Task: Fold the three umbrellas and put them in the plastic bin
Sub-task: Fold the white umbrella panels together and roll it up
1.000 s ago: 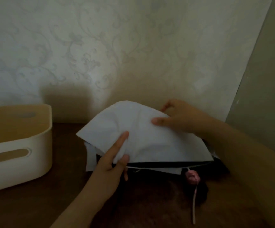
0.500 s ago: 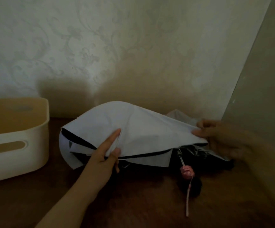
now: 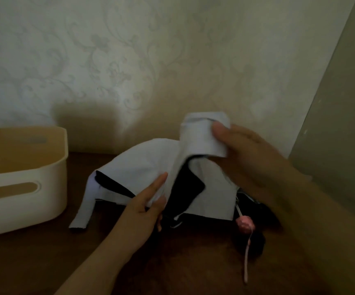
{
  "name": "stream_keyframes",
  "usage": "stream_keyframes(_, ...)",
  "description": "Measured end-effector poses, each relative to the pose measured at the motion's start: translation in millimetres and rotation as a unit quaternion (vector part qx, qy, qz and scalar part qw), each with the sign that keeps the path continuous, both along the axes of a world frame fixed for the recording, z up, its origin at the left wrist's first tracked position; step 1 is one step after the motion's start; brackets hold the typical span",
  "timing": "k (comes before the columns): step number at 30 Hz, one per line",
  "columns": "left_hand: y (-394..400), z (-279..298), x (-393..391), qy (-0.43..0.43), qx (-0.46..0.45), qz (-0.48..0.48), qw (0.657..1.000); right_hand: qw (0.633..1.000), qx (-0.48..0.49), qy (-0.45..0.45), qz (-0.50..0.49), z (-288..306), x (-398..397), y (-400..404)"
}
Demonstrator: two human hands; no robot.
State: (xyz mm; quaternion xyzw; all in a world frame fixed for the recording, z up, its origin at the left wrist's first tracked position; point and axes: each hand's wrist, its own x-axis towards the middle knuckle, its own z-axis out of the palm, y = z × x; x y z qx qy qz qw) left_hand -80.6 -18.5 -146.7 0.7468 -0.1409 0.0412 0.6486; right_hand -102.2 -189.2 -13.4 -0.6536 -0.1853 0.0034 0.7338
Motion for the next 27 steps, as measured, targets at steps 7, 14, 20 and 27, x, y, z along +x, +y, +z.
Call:
stream_keyframes(7,-1.7,5.7,-13.1,0.152,-0.096,-0.035,0.983,0.985,-0.166,-0.027,0.022,-6.7,50.0,53.7)
stream_keyframes(14,-8.9,14.9,-15.3,0.132,-0.126,-0.005,0.983,0.887,-0.368,-0.258,-0.108,-33.9,47.5,53.5)
stream_keyframes(20,-9.8,10.9,-12.3,0.085,-0.130,0.013,0.988,0.746,-0.456,-0.433,-0.219,-93.8,35.7,20.5)
stream_keyframes(27,-10.0,9.9,-12.7,-0.084,0.003,0.031,0.996,0.672,-0.602,-0.403,-0.152,-82.1,54.7,23.3)
